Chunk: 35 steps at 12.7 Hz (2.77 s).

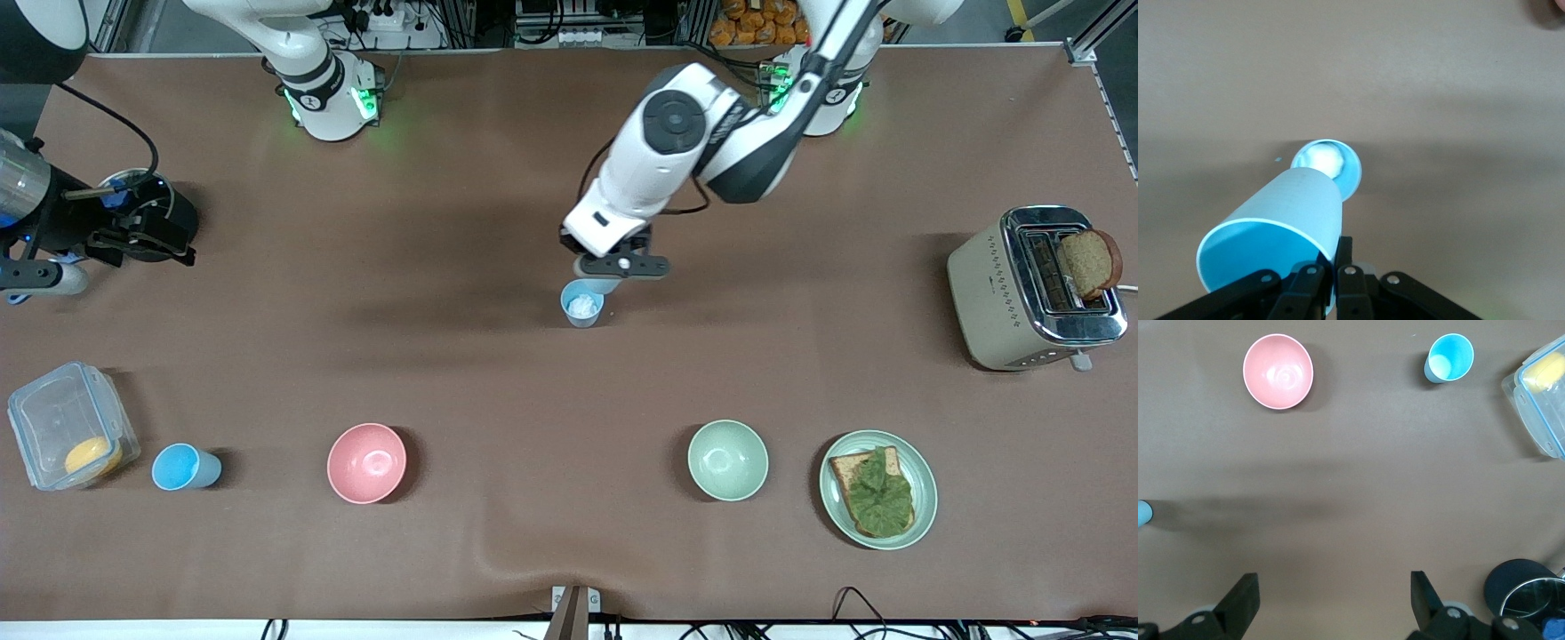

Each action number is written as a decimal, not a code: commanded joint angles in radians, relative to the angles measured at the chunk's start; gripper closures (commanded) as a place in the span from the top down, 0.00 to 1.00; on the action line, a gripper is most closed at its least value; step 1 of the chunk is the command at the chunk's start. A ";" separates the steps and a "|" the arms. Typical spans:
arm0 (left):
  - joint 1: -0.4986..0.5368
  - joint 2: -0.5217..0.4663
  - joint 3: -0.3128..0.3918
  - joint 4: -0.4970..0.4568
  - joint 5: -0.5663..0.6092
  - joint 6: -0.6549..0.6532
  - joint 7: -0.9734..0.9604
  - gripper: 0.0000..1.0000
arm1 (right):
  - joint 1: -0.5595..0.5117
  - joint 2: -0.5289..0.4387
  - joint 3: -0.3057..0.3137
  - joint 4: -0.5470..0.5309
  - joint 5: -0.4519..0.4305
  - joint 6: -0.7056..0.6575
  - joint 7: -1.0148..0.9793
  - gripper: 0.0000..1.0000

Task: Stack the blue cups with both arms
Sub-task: 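Lower the held cup into the middle blue cup with the left gripper, then open the left gripper and raise it away from the stacked cups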

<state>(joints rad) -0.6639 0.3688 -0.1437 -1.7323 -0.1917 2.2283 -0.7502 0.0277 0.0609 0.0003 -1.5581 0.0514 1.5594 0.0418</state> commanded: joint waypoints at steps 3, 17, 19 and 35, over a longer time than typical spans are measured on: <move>-0.095 0.114 0.081 0.114 -0.005 -0.027 -0.047 0.00 | -0.026 -0.016 0.024 -0.016 -0.018 -0.005 0.012 1.00; -0.109 0.148 0.116 0.112 -0.008 -0.024 -0.047 0.29 | -0.028 -0.015 0.023 -0.016 -0.015 -0.007 0.010 1.00; -0.105 0.133 0.122 0.112 -0.006 -0.024 -0.041 0.52 | -0.028 -0.015 0.023 -0.016 -0.013 -0.009 0.010 1.00; 0.426 -0.399 0.113 -0.003 0.135 -0.473 0.538 1.00 | -0.023 -0.015 0.023 -0.014 -0.007 -0.021 0.012 1.00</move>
<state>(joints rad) -0.2960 0.0313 -0.0182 -1.6989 -0.0802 1.7835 -0.2857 0.0253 0.0609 0.0021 -1.5625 0.0514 1.5436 0.0433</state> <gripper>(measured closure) 0.000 0.000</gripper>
